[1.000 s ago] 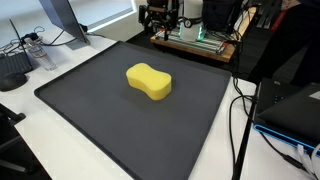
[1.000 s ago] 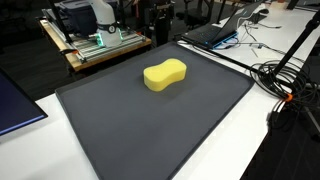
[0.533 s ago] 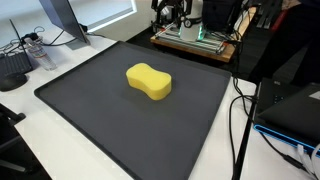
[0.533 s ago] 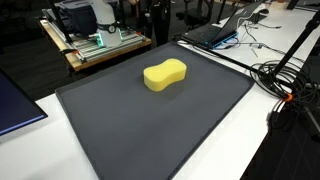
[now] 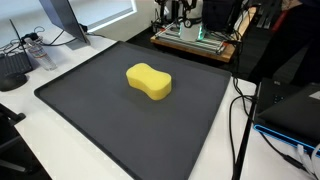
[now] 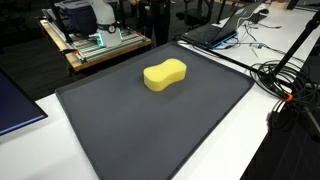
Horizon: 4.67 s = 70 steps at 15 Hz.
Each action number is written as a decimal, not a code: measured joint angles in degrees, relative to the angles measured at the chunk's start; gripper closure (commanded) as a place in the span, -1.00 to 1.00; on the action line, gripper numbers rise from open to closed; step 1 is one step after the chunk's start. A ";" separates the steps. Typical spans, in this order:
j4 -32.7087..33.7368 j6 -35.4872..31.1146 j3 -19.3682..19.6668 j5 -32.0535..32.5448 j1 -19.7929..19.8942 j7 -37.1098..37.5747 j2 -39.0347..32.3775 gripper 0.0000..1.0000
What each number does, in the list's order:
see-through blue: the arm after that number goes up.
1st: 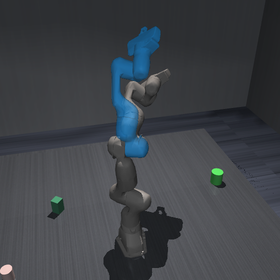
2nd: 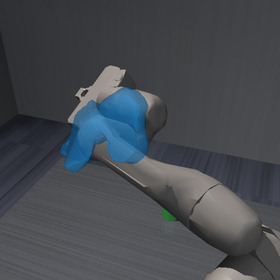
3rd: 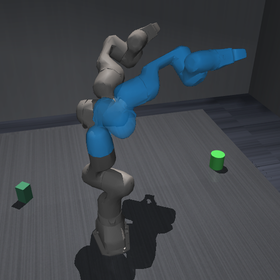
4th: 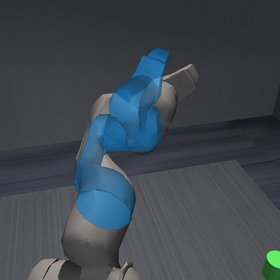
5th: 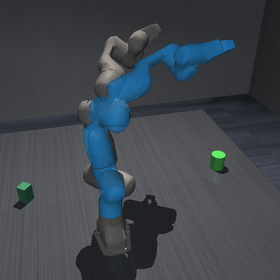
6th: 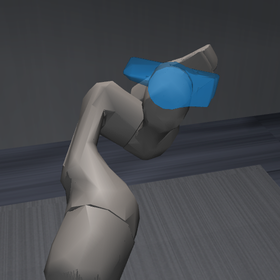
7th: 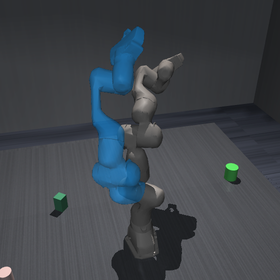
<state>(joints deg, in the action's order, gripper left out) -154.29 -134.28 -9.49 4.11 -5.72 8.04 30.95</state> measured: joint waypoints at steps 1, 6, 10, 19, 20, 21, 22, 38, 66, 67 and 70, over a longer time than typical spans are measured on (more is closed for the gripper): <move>0.32 0.27 0.00 0.00 0.00 -0.02 -0.21 -1.00; 0.42 0.29 0.00 0.00 0.00 -0.08 -0.64 -1.00; 0.41 -0.19 0.19 -0.15 -0.02 -0.25 -0.70 -1.00; 3.38 -9.98 16.50 -17.37 -2.48 -24.24 -11.61 -1.00; 4.45 -9.92 18.54 -20.95 -3.06 -28.00 -13.34 -1.00; 5.69 -9.51 20.19 -24.26 -3.37 -31.34 -15.14 -1.00; 7.10 -8.76 21.42 -27.23 -3.41 -34.26 -16.96 -1.00; 25.78 -4.41 14.53 -31.05 9.13 -41.41 -44.36 -1.00; 34.61 -4.16 5.01 -30.81 19.86 -51.81 -57.51 0.97; 34.64 -3.96 5.00 -30.81 19.86 -51.89 -57.51 0.98; 34.74 -3.43 4.97 -30.84 19.88 -52.35 -57.50 0.93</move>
<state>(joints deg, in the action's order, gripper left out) -119.55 -137.71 -4.52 -26.72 14.16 -44.31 -26.54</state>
